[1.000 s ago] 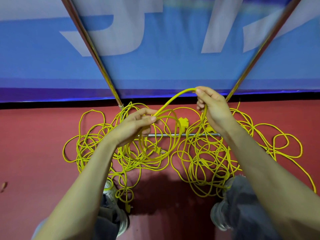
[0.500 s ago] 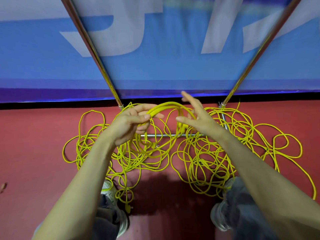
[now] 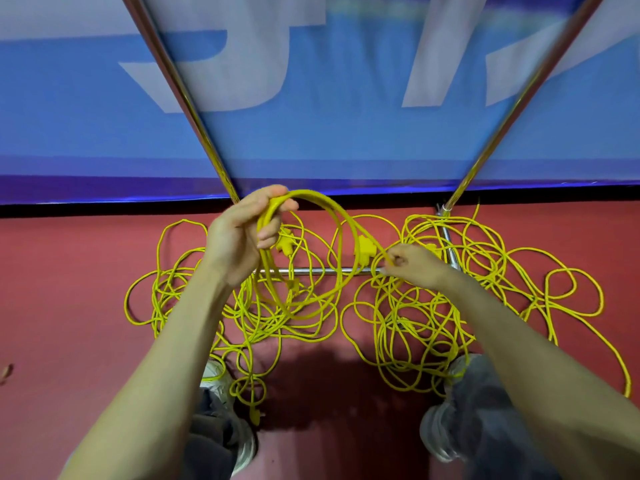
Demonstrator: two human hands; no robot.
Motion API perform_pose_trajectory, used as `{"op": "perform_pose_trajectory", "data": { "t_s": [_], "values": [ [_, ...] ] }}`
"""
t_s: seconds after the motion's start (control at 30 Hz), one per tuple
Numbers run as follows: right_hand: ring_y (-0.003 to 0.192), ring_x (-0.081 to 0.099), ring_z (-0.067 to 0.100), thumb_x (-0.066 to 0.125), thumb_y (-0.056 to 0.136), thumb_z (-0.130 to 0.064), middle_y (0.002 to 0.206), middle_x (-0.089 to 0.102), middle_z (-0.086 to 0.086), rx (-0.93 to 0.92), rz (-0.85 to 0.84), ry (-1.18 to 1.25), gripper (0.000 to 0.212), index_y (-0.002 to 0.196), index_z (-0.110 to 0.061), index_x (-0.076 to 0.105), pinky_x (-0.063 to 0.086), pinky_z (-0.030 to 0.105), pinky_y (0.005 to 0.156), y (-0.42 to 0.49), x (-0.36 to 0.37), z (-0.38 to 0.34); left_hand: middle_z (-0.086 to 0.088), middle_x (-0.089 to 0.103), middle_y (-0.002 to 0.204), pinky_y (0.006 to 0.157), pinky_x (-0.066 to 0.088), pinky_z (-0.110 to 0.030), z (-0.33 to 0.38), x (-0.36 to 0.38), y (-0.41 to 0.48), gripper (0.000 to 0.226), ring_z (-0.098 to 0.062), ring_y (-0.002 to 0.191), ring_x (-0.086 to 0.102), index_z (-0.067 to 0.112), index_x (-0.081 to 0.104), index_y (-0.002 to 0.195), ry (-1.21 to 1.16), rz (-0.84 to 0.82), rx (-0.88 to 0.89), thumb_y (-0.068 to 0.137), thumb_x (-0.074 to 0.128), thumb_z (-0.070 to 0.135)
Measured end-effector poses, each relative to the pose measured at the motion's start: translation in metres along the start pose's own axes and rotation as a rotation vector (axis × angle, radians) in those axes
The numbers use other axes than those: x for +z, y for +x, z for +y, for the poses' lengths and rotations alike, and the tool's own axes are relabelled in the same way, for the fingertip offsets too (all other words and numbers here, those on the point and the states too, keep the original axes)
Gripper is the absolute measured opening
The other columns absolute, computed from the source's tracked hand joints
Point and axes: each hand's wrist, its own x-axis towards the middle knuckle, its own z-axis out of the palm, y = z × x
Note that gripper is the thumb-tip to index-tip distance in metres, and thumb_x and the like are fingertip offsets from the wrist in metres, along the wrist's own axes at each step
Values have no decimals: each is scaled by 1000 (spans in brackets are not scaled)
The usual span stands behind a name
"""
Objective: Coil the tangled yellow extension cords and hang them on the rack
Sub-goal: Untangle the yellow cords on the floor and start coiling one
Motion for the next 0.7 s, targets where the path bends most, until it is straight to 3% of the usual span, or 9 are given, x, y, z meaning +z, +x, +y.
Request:
{"op": "perform_pose_trajectory", "data": {
  "t_s": [0.1,0.2,0.27,0.37,0.43,0.53,0.63,0.7],
  "values": [
    [82,51,23,55,94,-23,74,49,-2,210,-102,-104,18,80,-14,49,36,28,62,-5,11,38,-5,69,83,41,30,-14,13,-7,-1,21,-5,45,37,15,75,91,-74,45,128,74,61,18],
    [71,54,22,45,99,-25,83,62,7,319,30,-22,24,97,-3,52,40,29,62,-6,11,51,-3,69,85,43,31,-15,13,-13,2,25,-6,46,37,13,67,98,2,142,155,87,45,12],
    [54,49,17,48,98,-24,77,66,9,282,192,62,20,102,-5,45,37,27,52,-5,4,36,1,71,86,45,30,-15,1,-10,5,24,-5,47,35,12,59,104,192,205,116,95,37,7],
    [45,50,10,55,95,-23,64,63,8,124,361,184,18,94,-10,43,39,23,49,-6,-7,-7,4,71,89,48,29,-16,-25,1,9,26,-4,49,36,15,58,105,430,220,46,101,35,4],
    [41,49,8,58,93,-23,57,55,4,30,309,299,15,88,-10,51,40,17,46,-10,-8,-39,4,69,92,50,30,-15,-41,7,9,26,-3,51,37,17,58,105,532,205,12,101,37,3],
    [48,48,8,59,92,-18,60,50,-1,-95,47,357,9,93,-10,63,42,24,54,-20,-10,-73,-2,63,98,51,33,-15,-54,11,6,20,-1,53,38,16,54,111,636,168,1,101,42,4],
    [57,52,-1,54,93,-3,65,59,-7,-159,-178,576,21,111,-5,62,42,16,59,-31,-13,-87,-5,59,100,62,40,-16,-57,11,3,24,-1,67,49,14,53,117,677,63,-30,97,53,2],
    [62,55,3,52,93,-3,70,65,-8,-178,-190,717,19,107,-9,64,42,21,64,-36,-17,-92,-5,56,95,68,40,-19,-58,11,1,26,-7,74,50,21,55,116,693,-10,-41,95,59,8]
  ]
}}
